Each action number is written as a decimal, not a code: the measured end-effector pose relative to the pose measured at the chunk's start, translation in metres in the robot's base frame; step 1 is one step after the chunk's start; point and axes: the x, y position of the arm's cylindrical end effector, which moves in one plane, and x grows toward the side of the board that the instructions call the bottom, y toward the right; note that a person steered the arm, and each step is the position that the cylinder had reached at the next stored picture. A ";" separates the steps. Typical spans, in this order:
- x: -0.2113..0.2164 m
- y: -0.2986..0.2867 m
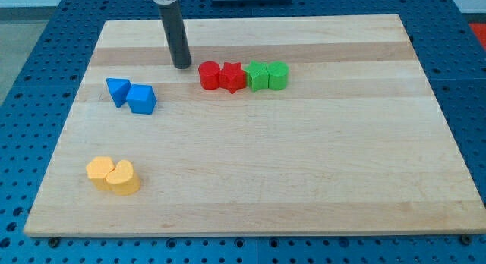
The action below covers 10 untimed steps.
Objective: Push the red circle into the red star
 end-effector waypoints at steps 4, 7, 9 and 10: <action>-0.003 0.031; 0.008 0.031; 0.009 0.032; 0.011 0.032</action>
